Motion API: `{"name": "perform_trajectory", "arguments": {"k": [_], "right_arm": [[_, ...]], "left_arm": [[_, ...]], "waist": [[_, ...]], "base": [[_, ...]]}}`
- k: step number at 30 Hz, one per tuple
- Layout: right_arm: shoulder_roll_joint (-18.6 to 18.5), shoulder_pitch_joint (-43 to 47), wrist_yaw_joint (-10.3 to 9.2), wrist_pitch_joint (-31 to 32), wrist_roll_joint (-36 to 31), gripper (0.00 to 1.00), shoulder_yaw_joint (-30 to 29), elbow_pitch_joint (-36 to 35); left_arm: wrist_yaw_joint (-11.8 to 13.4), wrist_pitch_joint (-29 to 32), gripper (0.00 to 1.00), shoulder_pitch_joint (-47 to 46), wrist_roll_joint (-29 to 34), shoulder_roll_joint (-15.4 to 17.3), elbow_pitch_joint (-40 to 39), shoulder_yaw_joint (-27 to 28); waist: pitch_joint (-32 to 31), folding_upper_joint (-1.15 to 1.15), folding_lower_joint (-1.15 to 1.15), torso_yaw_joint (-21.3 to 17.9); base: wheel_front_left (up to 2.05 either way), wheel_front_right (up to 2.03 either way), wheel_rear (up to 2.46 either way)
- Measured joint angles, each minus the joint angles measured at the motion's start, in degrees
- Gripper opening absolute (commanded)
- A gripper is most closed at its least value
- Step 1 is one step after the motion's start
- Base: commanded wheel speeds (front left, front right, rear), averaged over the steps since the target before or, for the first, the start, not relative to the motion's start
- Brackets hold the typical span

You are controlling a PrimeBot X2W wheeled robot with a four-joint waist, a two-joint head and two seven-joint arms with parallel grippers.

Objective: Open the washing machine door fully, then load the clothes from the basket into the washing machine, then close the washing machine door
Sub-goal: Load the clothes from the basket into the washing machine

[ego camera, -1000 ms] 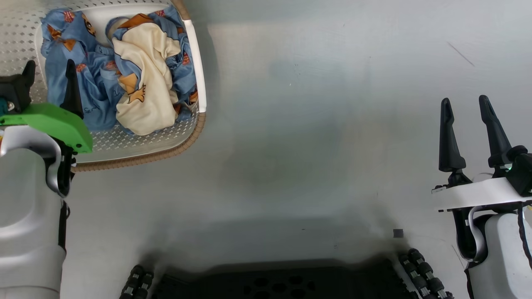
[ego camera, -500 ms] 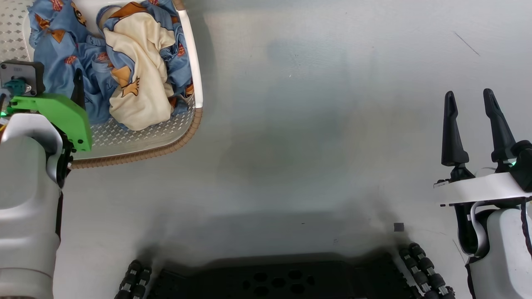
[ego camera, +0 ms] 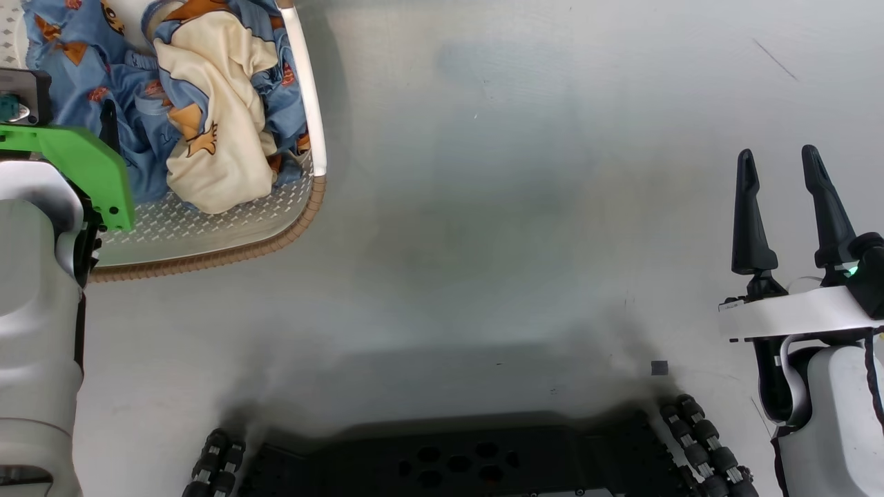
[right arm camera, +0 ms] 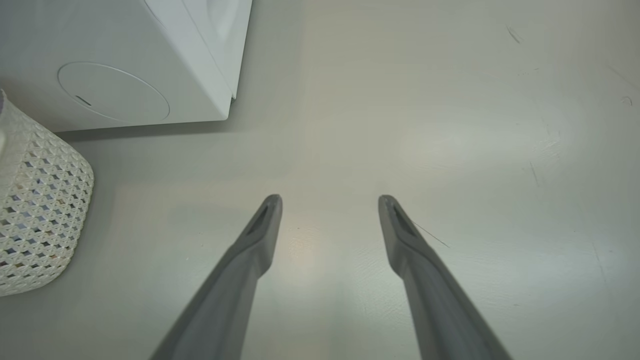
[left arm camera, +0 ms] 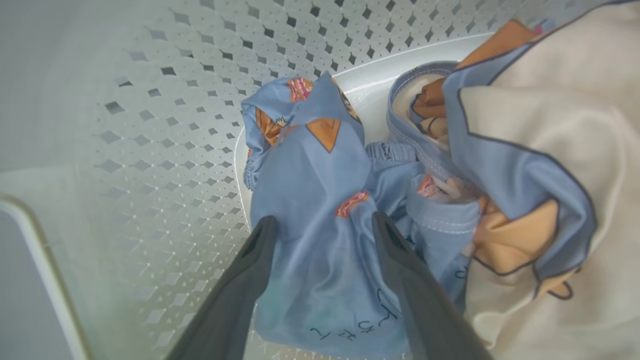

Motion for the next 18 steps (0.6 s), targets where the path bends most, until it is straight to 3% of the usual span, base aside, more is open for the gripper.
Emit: {"name": "perform_trajectory", "arguments": {"k": [18], "right_arm": [[0.54, -0.01, 0.00, -0.01, 0.00, 1.00, -0.30, -0.80]], "left_arm": [[2.58, 2.12, 1.00, -2.97, 2.43, 0.45, 4.88, -2.03]], "waist": [[1.90, 0.00, 0.00, -0.21]], "base": [[0.00, 0.00, 0.00]]}}
